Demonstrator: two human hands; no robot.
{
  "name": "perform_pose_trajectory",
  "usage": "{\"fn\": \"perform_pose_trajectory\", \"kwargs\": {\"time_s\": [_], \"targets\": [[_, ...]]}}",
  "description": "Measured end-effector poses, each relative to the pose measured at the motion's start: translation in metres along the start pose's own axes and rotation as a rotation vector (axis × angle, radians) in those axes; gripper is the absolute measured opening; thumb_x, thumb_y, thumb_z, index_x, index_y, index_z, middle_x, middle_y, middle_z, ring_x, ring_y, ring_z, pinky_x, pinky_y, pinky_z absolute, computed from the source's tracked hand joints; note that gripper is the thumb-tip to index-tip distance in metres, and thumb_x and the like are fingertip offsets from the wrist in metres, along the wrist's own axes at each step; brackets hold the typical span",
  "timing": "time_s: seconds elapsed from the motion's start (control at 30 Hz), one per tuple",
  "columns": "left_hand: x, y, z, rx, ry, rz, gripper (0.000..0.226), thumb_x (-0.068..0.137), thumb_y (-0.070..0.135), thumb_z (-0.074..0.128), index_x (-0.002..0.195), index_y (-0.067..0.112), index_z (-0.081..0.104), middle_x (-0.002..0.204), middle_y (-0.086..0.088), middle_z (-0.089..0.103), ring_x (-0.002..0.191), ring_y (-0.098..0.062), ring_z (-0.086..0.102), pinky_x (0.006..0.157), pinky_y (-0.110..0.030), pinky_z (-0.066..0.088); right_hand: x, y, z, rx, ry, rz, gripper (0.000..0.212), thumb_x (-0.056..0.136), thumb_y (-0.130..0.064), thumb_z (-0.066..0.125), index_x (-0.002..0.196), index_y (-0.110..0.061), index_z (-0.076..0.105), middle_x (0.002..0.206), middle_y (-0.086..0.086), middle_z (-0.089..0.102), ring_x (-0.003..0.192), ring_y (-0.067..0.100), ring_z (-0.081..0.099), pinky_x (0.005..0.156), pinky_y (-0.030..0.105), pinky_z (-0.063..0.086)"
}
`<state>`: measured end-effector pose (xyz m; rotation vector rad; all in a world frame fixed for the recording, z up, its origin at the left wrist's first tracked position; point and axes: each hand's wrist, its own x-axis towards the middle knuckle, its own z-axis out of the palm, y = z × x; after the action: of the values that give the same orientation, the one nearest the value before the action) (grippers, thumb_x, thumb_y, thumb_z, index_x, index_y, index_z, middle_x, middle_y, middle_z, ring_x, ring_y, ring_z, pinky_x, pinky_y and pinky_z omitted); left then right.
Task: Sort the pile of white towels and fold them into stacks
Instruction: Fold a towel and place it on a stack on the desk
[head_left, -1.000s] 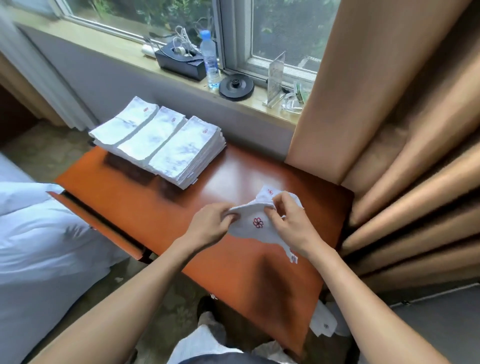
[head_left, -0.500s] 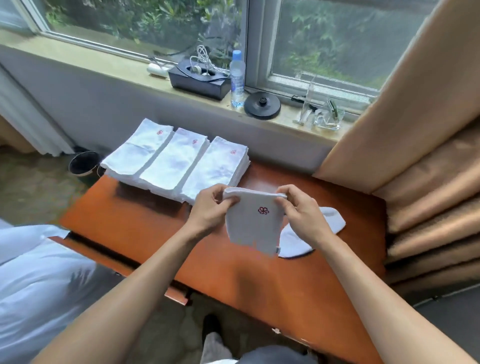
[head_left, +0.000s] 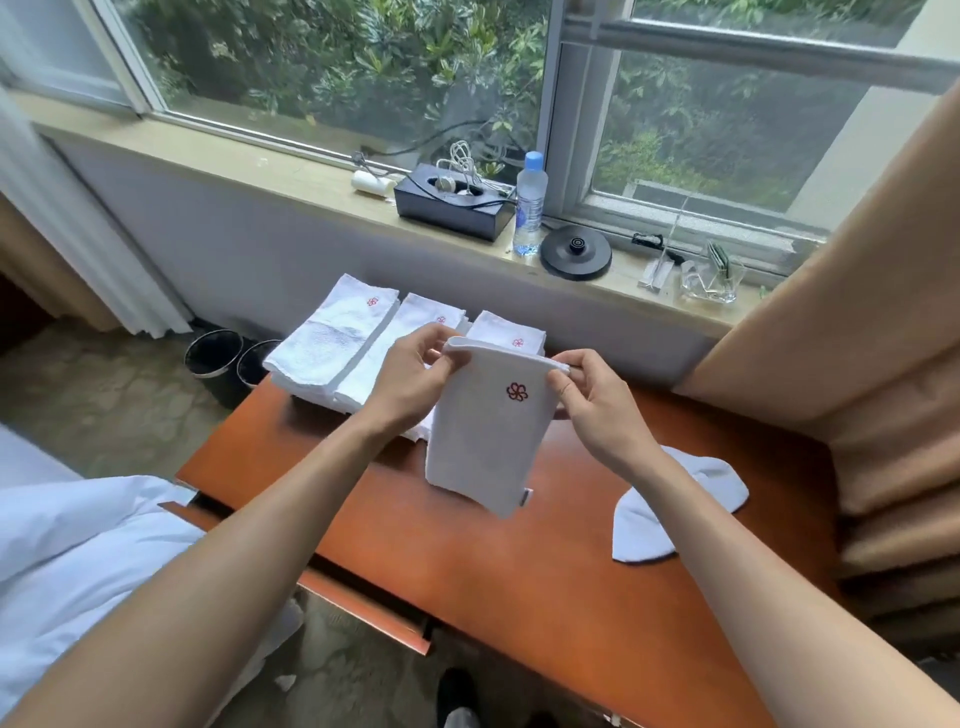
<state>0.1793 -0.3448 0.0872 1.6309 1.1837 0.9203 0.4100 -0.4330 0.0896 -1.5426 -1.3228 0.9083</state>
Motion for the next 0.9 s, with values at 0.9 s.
{"fn": "perform_pose_trajectory", "kwargs": {"time_s": [0.9], "targets": [[0.255, -0.143, 0.002, 0.12, -0.278, -0.129, 0.007, 0.093, 0.025, 0.072, 0.1, 0.023, 0.072, 0.088, 0.002, 0.067, 0.072, -0.014, 0.058, 0.073, -0.035, 0.051, 0.21, 0.099, 0.081, -0.2, 0.248, 0.309, 0.006, 0.101, -0.02, 0.061, 0.106, -0.021, 0.058, 0.097, -0.01, 0.065, 0.086, 0.0, 0.059, 0.069, 0.007, 0.042]]}}
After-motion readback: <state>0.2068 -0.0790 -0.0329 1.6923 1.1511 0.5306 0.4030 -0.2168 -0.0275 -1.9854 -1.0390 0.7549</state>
